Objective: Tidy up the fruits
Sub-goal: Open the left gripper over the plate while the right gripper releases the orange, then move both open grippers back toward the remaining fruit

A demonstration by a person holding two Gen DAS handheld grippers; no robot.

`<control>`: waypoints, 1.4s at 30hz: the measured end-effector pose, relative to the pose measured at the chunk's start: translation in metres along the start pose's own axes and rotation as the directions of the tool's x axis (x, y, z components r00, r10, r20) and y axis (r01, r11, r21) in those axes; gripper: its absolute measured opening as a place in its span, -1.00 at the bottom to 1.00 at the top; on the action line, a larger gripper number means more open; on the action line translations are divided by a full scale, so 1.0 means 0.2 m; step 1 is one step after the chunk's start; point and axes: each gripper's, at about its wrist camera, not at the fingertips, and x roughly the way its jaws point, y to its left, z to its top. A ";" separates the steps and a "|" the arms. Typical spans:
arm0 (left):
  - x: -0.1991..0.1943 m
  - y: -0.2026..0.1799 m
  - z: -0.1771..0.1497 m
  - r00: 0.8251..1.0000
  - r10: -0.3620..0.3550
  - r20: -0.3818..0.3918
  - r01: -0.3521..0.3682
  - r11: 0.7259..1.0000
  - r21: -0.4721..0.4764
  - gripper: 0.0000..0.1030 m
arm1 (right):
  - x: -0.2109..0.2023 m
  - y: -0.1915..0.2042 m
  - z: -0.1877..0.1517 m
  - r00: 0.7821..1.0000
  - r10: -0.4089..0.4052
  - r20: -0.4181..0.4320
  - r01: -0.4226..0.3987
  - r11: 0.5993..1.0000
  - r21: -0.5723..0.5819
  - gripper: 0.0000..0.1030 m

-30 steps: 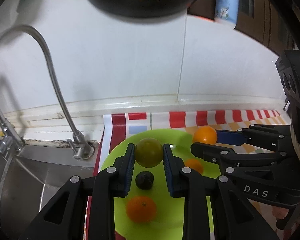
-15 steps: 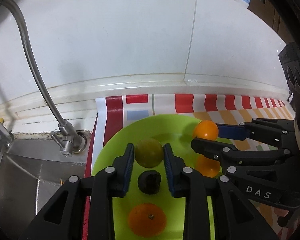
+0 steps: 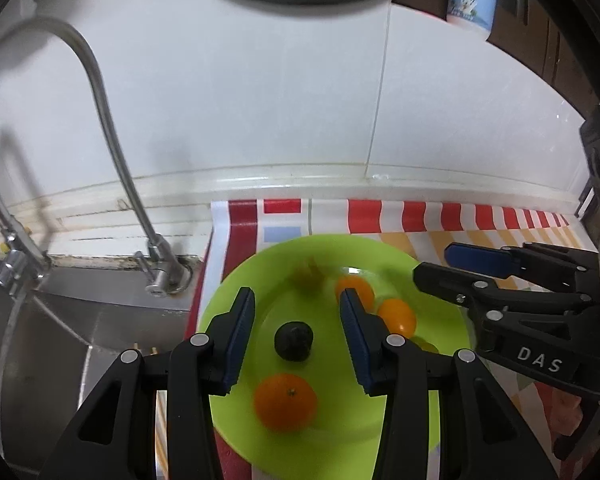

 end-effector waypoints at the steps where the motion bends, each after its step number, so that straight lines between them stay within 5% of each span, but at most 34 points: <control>1: -0.02 -0.01 0.00 1.000 0.006 0.005 -0.006 1.000 -0.001 -0.16 | -0.03 0.00 0.00 1.000 0.000 0.013 0.000 1.000 0.000 -0.26; 11: -0.31 -0.08 -0.03 0.995 0.041 0.088 -0.041 0.999 -0.009 -0.14 | -0.31 0.04 -0.07 0.995 -0.015 0.102 0.016 1.000 -0.003 -0.25; 20: -0.57 -0.20 -0.10 0.986 0.032 0.166 -0.031 0.999 -0.012 0.21 | -0.61 0.07 -0.17 0.981 -0.035 0.188 0.034 0.999 0.004 -0.20; 22: -0.61 -0.22 -0.11 0.983 0.036 0.178 -0.034 0.999 -0.016 0.30 | -0.68 0.06 -0.19 0.975 -0.050 0.216 0.050 0.999 0.008 -0.01; 33: -0.85 -0.42 -0.22 0.966 0.001 0.258 -0.009 1.000 0.029 0.64 | -1.02 0.01 -0.37 0.939 -0.145 0.311 0.139 0.989 0.043 0.00; 42: -0.91 -0.54 -0.30 0.954 -0.035 0.299 0.010 0.996 0.084 0.67 | -1.19 -0.05 -0.56 0.898 -0.266 0.350 0.239 0.964 0.117 0.09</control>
